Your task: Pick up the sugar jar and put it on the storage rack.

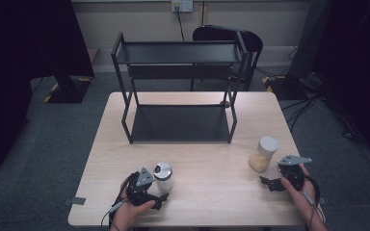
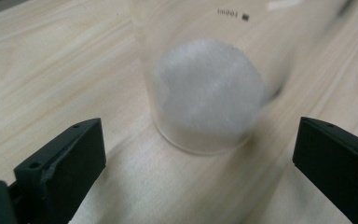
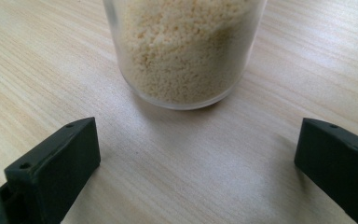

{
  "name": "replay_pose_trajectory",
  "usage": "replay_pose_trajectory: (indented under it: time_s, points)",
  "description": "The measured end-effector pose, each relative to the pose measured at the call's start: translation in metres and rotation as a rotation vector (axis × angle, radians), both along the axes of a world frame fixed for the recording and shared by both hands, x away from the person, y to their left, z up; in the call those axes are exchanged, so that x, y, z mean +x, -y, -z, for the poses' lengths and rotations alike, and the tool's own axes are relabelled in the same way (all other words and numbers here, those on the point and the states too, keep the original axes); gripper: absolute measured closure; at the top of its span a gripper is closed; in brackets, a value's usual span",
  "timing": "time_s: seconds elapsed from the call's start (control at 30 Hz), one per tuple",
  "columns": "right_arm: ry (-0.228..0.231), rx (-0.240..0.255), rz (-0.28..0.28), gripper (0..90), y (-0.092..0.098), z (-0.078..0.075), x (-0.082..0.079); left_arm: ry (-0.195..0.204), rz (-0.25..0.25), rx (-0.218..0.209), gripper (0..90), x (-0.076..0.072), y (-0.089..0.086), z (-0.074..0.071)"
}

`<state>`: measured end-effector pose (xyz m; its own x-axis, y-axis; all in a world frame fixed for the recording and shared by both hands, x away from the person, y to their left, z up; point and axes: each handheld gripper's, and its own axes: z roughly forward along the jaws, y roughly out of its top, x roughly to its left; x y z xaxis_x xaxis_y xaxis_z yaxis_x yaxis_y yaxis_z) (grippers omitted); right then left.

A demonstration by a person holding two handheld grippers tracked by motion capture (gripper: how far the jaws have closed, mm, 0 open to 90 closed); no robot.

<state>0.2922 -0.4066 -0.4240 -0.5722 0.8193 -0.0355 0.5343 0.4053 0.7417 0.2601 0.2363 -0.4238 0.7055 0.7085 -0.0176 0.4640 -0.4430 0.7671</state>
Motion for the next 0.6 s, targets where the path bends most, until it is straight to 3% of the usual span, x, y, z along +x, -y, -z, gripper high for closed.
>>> replay_pose_trajectory:
  time_s: [0.2, 0.6]
  points:
    - [0.000, 0.000, 0.000, 0.0, 0.000, 0.000, 0.000, -0.009, -0.011, -0.060, 2.1, 0.006, -0.003, 0.005]
    - [0.001, 0.000, -0.001, 0.0, 0.000, 0.000, 0.000, 0.006, -0.007, -0.097, 9.3, 0.018, 0.001, 0.008]
